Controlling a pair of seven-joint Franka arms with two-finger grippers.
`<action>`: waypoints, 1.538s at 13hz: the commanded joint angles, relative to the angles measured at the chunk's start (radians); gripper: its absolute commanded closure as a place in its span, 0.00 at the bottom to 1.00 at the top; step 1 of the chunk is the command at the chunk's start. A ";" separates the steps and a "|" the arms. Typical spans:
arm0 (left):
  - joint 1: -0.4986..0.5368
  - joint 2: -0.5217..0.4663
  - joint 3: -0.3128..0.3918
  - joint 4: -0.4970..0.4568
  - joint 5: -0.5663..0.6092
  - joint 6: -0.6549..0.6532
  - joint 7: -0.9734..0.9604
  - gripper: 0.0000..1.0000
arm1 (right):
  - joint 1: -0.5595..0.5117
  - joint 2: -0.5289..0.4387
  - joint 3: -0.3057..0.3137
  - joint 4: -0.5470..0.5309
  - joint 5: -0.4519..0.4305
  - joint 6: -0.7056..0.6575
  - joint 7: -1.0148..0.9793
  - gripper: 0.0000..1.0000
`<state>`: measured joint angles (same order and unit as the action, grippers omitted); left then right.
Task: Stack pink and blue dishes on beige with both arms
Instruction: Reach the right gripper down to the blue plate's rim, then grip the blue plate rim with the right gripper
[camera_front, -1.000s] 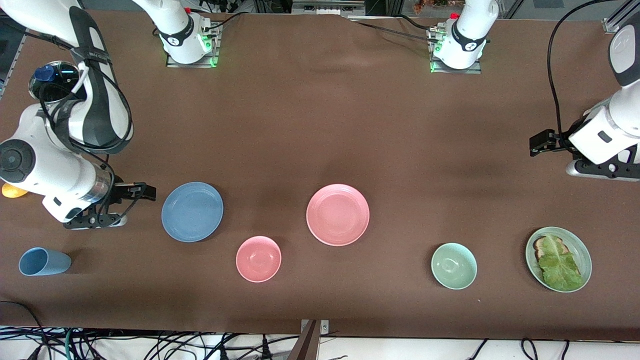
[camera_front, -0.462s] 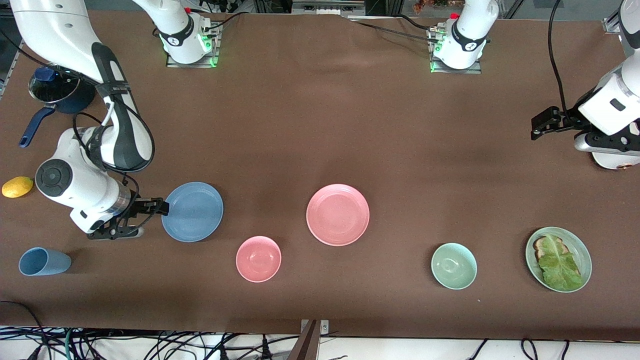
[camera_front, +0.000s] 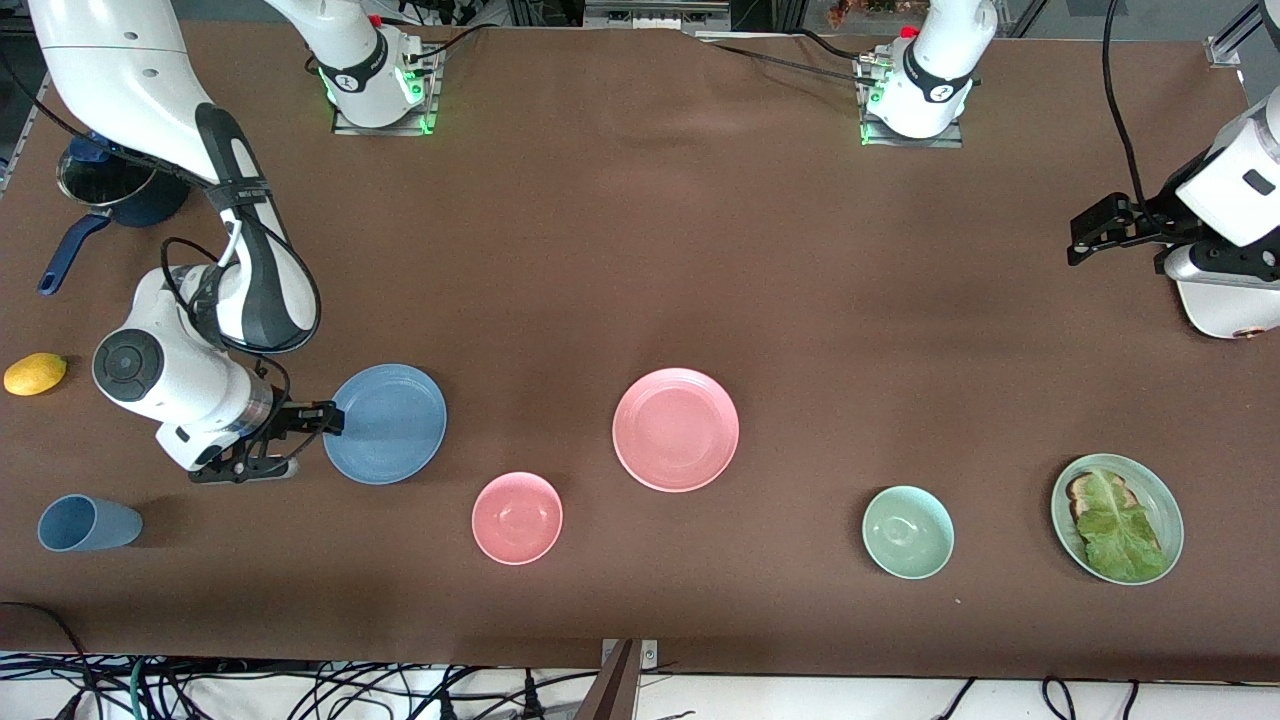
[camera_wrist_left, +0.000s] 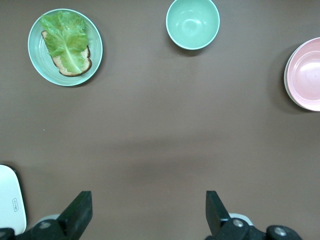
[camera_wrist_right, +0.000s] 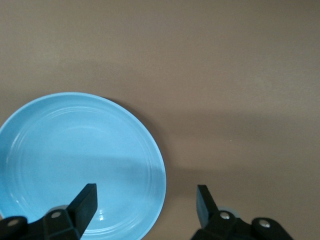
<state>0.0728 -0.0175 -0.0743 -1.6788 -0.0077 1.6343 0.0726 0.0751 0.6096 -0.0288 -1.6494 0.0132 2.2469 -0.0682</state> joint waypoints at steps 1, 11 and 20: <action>-0.010 -0.016 0.019 0.004 -0.023 -0.013 0.016 0.00 | -0.024 0.016 0.003 -0.006 0.010 0.007 -0.068 0.16; -0.002 -0.012 0.011 0.024 -0.021 -0.019 0.018 0.00 | -0.028 0.021 0.004 -0.107 0.011 0.123 -0.067 0.31; -0.001 0.016 0.018 0.050 -0.021 -0.019 0.019 0.00 | -0.028 0.024 0.007 -0.121 0.011 0.125 -0.067 0.68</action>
<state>0.0736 -0.0163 -0.0629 -1.6644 -0.0083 1.6339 0.0726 0.0532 0.6454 -0.0292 -1.7474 0.0133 2.3563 -0.1182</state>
